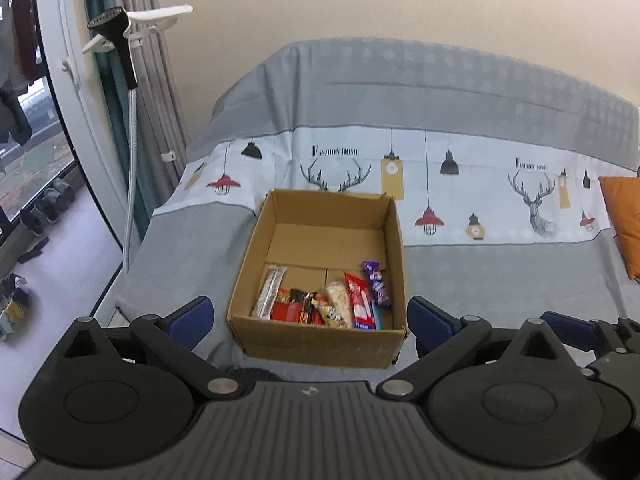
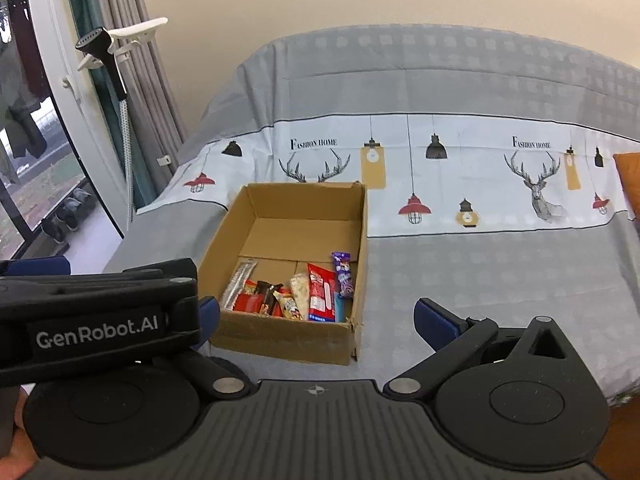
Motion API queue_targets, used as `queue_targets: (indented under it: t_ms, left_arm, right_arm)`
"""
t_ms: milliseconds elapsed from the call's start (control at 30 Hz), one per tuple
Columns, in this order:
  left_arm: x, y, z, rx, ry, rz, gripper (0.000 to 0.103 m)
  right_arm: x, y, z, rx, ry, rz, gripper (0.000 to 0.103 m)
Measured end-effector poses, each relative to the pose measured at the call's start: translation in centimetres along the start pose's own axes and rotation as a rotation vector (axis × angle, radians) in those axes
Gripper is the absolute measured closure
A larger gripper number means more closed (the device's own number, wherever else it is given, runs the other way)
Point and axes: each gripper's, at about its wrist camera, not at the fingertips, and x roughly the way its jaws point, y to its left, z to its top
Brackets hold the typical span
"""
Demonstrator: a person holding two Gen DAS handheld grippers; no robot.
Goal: Organize snacks
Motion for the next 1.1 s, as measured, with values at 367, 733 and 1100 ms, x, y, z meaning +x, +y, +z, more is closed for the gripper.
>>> queue_targets:
  t_ms: [367,733,1100]
  left_arm:
    - [-0.4,0.6,-0.3,0.007,0.027,0.011,0.000]
    - [-0.5,0.8,-0.7,0.002,0.033,0.018,0.000]
    - [-0.5,1.2,-0.8,0.002,0.044,0.018,0.000]
  right_arm:
    - [0.1,0.6,-0.2,0.011,0.029,0.030,0.001]
    - [0.1,0.7,-0.5,0.003,0.036,0.037,0.001]
    - [0.3,0.7,-0.5,-0.009,0.048,0.051,0.001]
